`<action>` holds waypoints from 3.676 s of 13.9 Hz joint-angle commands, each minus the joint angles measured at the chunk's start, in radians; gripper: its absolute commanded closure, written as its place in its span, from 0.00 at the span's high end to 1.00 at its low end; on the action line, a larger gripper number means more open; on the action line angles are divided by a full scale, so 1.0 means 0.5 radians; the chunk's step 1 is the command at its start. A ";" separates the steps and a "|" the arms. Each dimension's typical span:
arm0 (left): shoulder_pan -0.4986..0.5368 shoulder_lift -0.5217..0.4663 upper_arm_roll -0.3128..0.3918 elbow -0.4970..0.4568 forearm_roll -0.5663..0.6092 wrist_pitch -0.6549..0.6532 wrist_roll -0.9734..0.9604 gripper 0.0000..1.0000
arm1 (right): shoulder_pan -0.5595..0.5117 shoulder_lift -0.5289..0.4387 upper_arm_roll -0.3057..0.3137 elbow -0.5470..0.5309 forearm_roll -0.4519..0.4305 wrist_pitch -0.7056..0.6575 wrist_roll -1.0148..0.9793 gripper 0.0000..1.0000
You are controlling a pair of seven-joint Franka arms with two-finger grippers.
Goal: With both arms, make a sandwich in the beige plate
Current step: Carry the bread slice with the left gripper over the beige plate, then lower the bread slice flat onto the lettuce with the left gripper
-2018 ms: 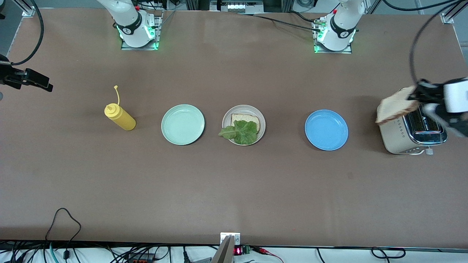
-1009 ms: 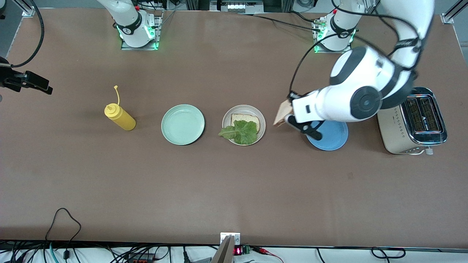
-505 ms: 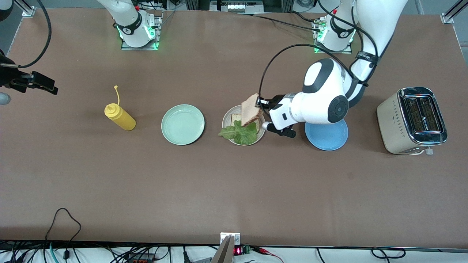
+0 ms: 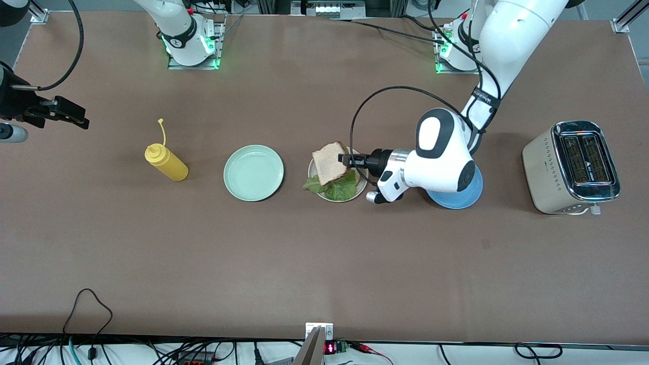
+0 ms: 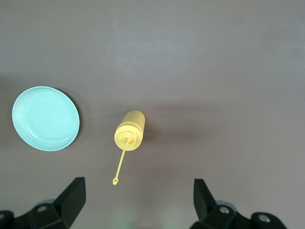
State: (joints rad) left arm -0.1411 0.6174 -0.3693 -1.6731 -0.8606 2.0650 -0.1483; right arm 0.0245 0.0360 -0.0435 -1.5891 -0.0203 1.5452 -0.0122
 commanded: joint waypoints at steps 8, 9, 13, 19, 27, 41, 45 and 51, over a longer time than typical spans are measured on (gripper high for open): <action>0.003 0.081 0.064 -0.016 -0.061 0.061 0.582 0.00 | 0.000 -0.020 -0.011 -0.016 0.004 -0.038 0.009 1.00; -0.003 0.081 0.064 -0.025 -0.061 0.061 0.643 0.00 | -0.003 -0.017 -0.011 -0.016 0.004 -0.038 0.009 1.00; -0.006 0.109 0.061 -0.047 -0.064 0.052 0.843 0.00 | 0.000 -0.014 -0.011 -0.016 0.004 -0.035 0.009 1.00; -0.018 0.149 0.061 -0.047 -0.389 0.024 1.045 0.00 | 0.000 -0.017 -0.011 -0.016 0.004 -0.038 0.009 1.00; 0.061 0.256 0.064 -0.111 -0.386 0.009 1.346 0.00 | -0.006 0.005 -0.011 -0.013 0.004 0.005 0.009 1.00; 0.147 0.348 0.079 -0.096 -0.365 0.024 1.634 1.00 | -0.046 0.002 -0.033 -0.003 0.007 0.005 0.012 1.00; 0.156 0.339 0.082 -0.096 -0.362 0.021 1.637 1.00 | -0.052 0.002 -0.033 -0.006 0.007 0.005 0.012 1.00; 0.190 0.229 0.106 -0.111 -0.356 -0.007 1.622 1.00 | -0.055 0.005 -0.036 -0.006 0.007 0.005 0.012 1.00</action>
State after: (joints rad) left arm -0.0486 0.7806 -0.3282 -1.7124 -1.0254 2.0806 0.6469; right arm 0.0047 0.0449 -0.0658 -1.5900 -0.0204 1.5457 -0.0100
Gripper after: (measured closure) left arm 0.000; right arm 0.000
